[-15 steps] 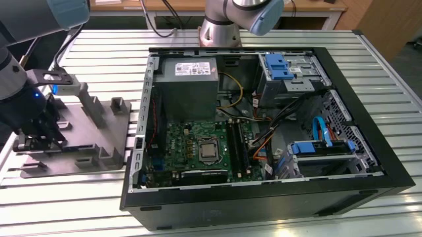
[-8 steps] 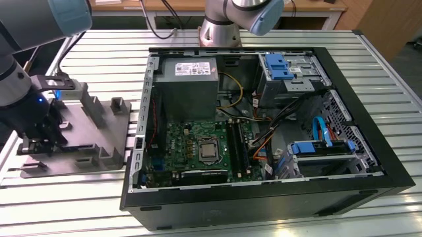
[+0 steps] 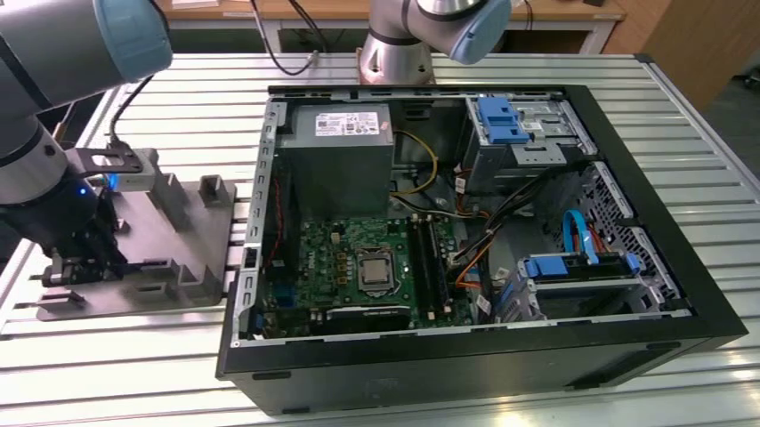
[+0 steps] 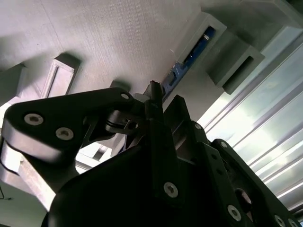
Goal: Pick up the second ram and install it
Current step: 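Pick up the second ram and move it above second insertion slot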
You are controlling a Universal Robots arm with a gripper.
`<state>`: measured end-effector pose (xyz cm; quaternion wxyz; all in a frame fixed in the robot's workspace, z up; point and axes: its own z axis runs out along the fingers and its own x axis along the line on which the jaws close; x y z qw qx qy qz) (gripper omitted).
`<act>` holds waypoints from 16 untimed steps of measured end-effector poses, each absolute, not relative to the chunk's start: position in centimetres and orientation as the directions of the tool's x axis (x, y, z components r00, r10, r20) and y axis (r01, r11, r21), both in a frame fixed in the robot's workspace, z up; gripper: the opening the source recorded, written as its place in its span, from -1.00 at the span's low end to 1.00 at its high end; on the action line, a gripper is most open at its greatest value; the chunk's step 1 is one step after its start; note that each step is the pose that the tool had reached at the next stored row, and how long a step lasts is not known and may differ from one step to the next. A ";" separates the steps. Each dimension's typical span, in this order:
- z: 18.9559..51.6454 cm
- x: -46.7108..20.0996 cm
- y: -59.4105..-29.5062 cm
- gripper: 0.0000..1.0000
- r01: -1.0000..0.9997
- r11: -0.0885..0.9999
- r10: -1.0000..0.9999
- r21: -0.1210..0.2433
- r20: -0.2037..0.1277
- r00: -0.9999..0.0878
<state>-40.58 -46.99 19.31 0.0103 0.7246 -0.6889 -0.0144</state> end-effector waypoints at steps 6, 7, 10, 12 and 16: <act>19.0 -40.6 -47.0 -0.40 -0.998 -0.051 -0.999 0.035 -0.007 0.050; 19.0 -40.6 -47.0 -0.40 -0.998 -0.051 -0.999 0.035 -0.007 0.050; 19.0 -40.6 -47.0 -0.56 -0.998 -0.051 -0.999 0.035 -0.007 0.050; 19.0 -40.6 -47.0 -0.69 -0.998 -0.051 -0.999 0.035 -0.007 0.050; 19.0 -40.6 -47.0 -0.73 -0.998 -0.051 -0.999 0.035 -0.007 0.050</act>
